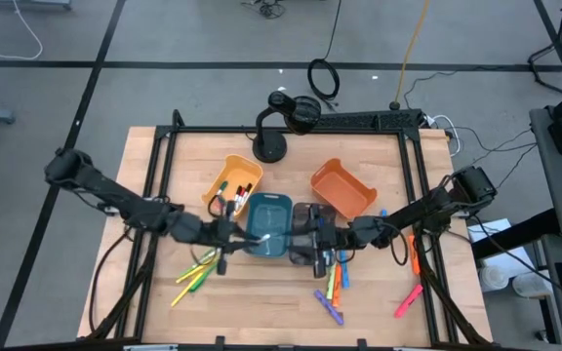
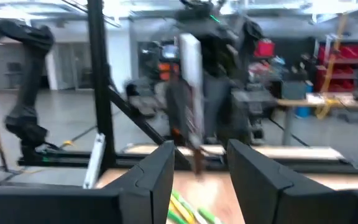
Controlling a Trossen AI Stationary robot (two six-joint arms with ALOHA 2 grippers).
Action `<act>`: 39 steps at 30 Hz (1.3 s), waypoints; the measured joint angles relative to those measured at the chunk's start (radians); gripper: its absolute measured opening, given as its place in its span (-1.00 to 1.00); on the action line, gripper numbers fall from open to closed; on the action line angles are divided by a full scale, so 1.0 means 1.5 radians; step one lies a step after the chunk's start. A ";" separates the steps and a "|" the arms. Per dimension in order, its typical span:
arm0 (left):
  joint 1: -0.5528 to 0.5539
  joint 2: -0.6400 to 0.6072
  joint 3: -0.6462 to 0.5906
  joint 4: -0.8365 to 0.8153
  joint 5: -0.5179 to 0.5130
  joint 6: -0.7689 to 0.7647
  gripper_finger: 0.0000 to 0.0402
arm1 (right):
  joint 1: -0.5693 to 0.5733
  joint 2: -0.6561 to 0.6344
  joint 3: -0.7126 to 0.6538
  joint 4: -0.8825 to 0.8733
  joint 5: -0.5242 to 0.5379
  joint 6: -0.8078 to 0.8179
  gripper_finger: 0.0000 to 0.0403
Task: Pick & Place Markers
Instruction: Put the brown marker into the black bin
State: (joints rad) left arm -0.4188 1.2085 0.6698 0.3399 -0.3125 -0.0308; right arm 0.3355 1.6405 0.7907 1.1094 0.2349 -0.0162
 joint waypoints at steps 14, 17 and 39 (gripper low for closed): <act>0.097 0.152 0.051 0.130 0.197 0.014 -0.84 | 0.009 0.000 0.005 -0.020 -0.017 -0.027 -0.19; 0.103 0.173 0.073 0.130 0.214 0.014 -0.84 | 0.009 0.000 0.005 -0.020 -0.019 -0.024 -0.08; 0.106 0.204 0.107 0.120 0.222 -0.008 -0.63 | 0.017 0.000 0.004 -0.015 -0.017 -0.050 -0.88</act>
State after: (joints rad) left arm -0.2604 1.5142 0.8307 0.5201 0.0212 -0.0435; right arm 0.3617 1.6405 0.7971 1.0870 0.2101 -0.0919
